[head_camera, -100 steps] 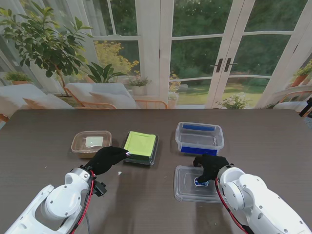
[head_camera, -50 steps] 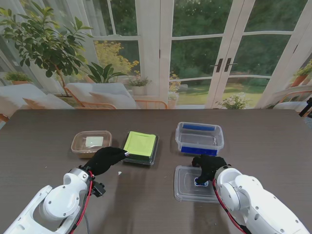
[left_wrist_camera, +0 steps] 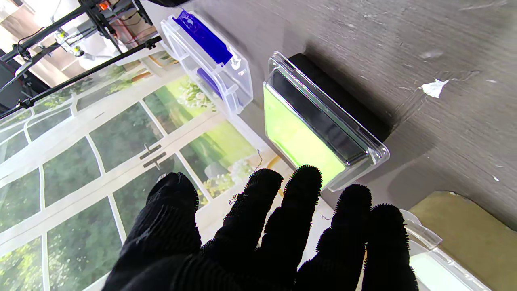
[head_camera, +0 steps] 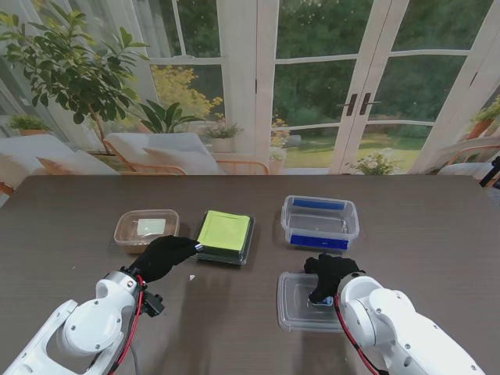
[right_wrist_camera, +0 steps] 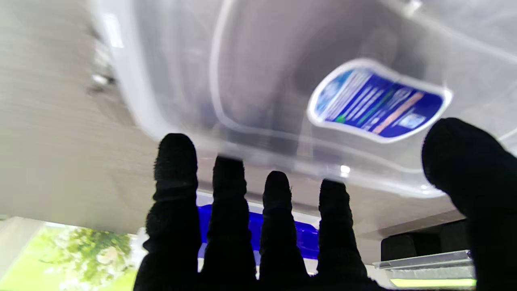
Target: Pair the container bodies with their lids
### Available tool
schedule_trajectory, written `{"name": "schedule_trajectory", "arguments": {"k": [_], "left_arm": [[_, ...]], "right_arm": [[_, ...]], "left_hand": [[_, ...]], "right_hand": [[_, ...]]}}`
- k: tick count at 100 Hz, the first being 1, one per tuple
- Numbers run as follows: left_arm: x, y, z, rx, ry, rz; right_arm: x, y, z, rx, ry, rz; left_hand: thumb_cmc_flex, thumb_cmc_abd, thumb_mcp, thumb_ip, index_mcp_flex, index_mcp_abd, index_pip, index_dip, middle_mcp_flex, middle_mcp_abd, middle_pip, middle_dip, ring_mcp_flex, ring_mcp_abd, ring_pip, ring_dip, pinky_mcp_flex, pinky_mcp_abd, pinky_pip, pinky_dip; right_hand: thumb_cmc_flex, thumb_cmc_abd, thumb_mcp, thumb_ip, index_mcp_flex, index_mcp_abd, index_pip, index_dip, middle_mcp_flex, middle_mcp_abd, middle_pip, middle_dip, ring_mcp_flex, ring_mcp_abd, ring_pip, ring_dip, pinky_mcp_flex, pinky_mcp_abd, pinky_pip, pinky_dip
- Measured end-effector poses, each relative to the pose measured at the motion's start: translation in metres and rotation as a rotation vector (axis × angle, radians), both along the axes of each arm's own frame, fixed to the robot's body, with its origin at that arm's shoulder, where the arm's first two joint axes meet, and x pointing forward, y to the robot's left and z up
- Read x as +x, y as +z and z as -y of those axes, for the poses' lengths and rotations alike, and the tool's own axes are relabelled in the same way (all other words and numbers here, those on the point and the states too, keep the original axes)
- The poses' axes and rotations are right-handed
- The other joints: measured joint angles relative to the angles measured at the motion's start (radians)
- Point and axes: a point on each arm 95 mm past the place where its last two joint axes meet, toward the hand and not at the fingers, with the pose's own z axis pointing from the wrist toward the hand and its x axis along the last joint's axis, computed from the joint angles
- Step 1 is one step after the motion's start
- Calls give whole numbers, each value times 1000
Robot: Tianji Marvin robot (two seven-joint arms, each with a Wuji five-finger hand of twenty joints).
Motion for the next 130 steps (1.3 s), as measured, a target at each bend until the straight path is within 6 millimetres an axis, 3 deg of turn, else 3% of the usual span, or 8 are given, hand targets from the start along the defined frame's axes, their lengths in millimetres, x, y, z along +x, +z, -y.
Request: {"name": "schedule_trajectory", "arguments": {"k": [16,48,66,82,101,110,117,130], "left_arm": [[-1,0,-2,2,3,0],[-1,1,-4,10,1,1],[-1,1,-4,17,-5,-1],[-2,1,-3,32,-21,0],[-4,1,2,53,-53,-7],[-5,0,3,57,-57,-8],[-5,1,4,58,-59,-7],[-8,2,6,65,-76,-9]], "right_arm": [[-23,6,-9,5,-2,-24],[-24,5,-15,15,-6,-11],[-25,4,-17,11,2,2],[-24,0,-19,15,12,44],[-19,8,-15,16,-1,104],[-18,16,-9,-1,-17,133],[-18,23,-2,-9,-40,159],[-21,38,12,-12,-93,160]], "left_hand": [[0,0,-4,0,0,0,0,0,0,0,0,0,0,0,0,0,0,0,-1,1],[0,0,-11,0,0,0,0,0,0,0,0,0,0,0,-1,0,0,-1,-13,10],[0,0,-13,0,0,0,0,0,0,0,0,0,0,0,-1,0,0,-1,-14,10],[11,1,-13,0,0,0,0,0,0,0,0,0,0,0,-2,0,0,-2,-15,10],[11,1,-14,0,0,0,0,0,0,0,0,0,0,0,-2,0,0,-2,-24,11],[11,1,-14,0,0,0,0,0,0,0,0,0,0,0,-2,0,0,-2,-24,11],[11,1,-14,0,0,0,0,0,0,0,0,0,0,0,-2,0,0,-2,-24,11],[11,1,-14,0,0,0,0,0,0,0,0,0,0,0,-2,0,0,-3,-24,23]], "right_hand": [[0,0,0,0,0,0,0,10,0,0,0,0,-12,4,13,5,0,0,0,0],[0,1,-2,0,0,4,-13,11,0,0,0,0,5,7,13,11,0,0,0,-1],[0,1,-2,0,-1,28,-189,3,-37,0,12,0,5,1,13,11,0,-1,0,-1],[0,3,-25,0,-21,59,-434,288,-60,0,12,0,-5,-1,13,11,0,-2,0,-1],[-16,45,-45,0,-31,83,-420,359,-59,0,12,0,-5,-1,13,11,0,-3,0,-1],[-19,105,-92,0,-29,124,-163,244,13,11,17,0,31,21,10,11,0,-3,0,-1],[-19,131,-90,8,93,134,12,126,186,12,-11,-12,131,35,10,11,16,-3,5,-4],[-21,157,-68,18,286,137,87,46,455,12,-87,-44,287,46,8,11,18,10,31,-20]]}}
